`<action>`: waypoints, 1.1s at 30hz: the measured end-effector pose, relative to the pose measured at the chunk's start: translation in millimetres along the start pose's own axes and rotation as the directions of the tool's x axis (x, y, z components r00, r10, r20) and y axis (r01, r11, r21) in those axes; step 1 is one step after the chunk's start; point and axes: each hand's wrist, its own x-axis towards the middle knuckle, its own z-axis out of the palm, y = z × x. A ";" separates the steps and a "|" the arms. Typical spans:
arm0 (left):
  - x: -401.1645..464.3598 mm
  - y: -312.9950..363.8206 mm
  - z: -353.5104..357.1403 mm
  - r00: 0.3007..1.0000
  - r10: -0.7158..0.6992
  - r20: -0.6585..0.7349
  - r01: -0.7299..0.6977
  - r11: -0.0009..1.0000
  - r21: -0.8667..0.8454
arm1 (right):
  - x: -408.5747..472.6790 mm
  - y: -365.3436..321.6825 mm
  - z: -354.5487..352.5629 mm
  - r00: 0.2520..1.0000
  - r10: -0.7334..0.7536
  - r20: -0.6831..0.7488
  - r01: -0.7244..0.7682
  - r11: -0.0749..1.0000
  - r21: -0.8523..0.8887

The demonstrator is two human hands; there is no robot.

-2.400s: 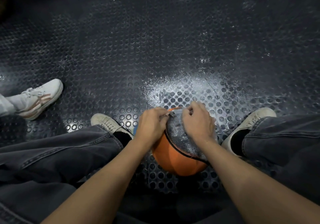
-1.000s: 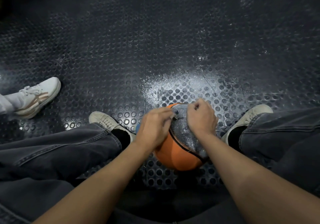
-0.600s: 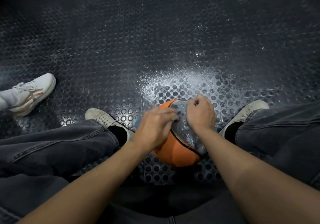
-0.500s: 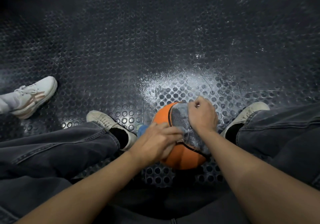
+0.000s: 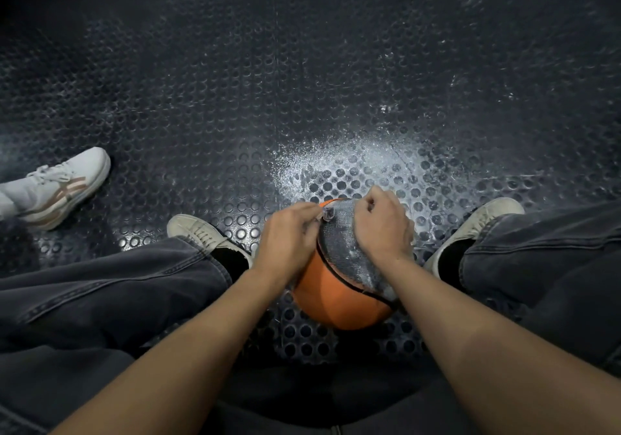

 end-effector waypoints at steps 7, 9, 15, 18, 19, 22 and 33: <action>-26.1 -6.4 -7.8 0.947 0.274 0.169 -0.283 0.959 0.033 | 7.9 3.8 0.6 1.000 0.000 0.002 0.000 1.000 0.000; -5.0 -8.0 -17.5 0.988 -0.150 -0.039 0.151 0.988 0.018 | 6.4 1.2 2.6 1.000 -0.002 -0.008 0.002 1.000 0.009; 5.4 -11.4 -36.0 0.836 -0.518 0.180 0.542 0.733 -0.410 | 2.2 -0.5 4.9 1.000 0.009 -0.021 -0.010 1.000 -0.011; -0.9 -3.2 -35.0 0.773 -0.516 0.369 0.635 0.612 -0.472 | 5.3 -1.4 3.7 1.000 0.020 -0.011 -0.020 1.000 0.011; -3.5 -2.2 -33.0 0.753 -0.502 0.426 0.658 0.600 -0.456 | 5.7 -1.2 3.6 1.000 0.022 -0.012 -0.022 1.000 0.015; -11.7 -1.3 -22.6 0.830 -0.432 0.354 0.539 0.784 -0.308 | 5.8 -1.8 3.2 0.999 0.030 -0.025 -0.030 0.999 0.023; 4.2 9.7 2.9 0.965 -0.260 -0.025 0.261 0.965 0.038 | -2.4 -5.0 6.2 0.997 0.043 -0.070 -0.045 0.999 -0.025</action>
